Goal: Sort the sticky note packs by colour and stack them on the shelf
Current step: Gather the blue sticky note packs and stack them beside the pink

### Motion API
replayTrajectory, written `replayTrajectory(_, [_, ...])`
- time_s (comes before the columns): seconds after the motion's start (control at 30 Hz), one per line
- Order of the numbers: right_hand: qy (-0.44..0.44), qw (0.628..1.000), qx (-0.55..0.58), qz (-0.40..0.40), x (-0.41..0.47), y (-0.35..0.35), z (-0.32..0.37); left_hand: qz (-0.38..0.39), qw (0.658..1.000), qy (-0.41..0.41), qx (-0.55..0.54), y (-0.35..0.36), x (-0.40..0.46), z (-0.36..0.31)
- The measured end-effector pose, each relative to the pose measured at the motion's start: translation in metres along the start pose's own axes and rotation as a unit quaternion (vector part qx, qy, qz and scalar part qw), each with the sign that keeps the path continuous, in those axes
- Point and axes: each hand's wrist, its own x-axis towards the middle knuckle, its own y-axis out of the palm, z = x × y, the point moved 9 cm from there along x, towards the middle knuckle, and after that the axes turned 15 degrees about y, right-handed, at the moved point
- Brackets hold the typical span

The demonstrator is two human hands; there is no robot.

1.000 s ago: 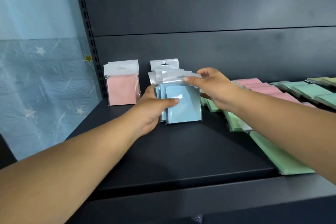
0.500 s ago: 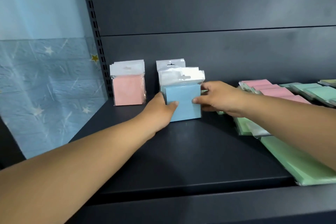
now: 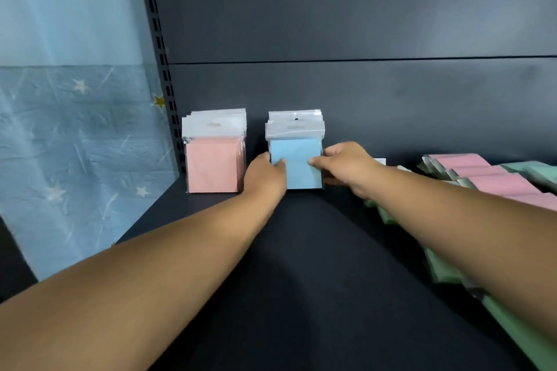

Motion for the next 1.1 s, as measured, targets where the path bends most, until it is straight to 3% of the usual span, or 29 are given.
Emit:
replayTrajectory(0.23, [-0.015,0.999,-0.010,-0.045,0.012,-0.005,-0.005,0.001,1.000,0.002,-0.025,0.007,0.006,0.005])
replayTrajectory(0.6, [0.001,0.995,0.024,0.093,0.015,0.021,-0.005,0.037,0.999,0.007,-0.019,0.014,0.014,0.007])
replayTrajectory(1.1, [-0.005,0.997,0.013,0.080,0.018,0.019,-0.004,0.040,0.999,0.001,-0.003,0.011,0.012,0.009])
